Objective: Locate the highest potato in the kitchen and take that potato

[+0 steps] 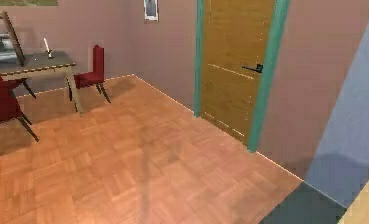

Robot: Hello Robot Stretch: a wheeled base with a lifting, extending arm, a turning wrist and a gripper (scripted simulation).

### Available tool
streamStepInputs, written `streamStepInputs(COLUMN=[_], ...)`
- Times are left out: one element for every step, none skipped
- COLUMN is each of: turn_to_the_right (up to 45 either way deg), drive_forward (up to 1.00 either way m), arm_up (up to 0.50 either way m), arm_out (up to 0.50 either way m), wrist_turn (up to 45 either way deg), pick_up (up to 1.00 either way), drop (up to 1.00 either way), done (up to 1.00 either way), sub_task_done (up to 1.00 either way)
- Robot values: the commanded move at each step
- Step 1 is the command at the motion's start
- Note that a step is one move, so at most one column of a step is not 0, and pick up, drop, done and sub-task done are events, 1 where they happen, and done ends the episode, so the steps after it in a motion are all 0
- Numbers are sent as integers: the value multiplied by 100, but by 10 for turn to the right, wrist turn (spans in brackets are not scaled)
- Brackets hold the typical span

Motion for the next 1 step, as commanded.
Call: streamStepInputs(turn_to_the_right=[-450], drive_forward=[0], arm_up=[0], arm_out=[0], wrist_turn=[0], pick_up=[0], drop=[0], done=[0], sub_task_done=[0])
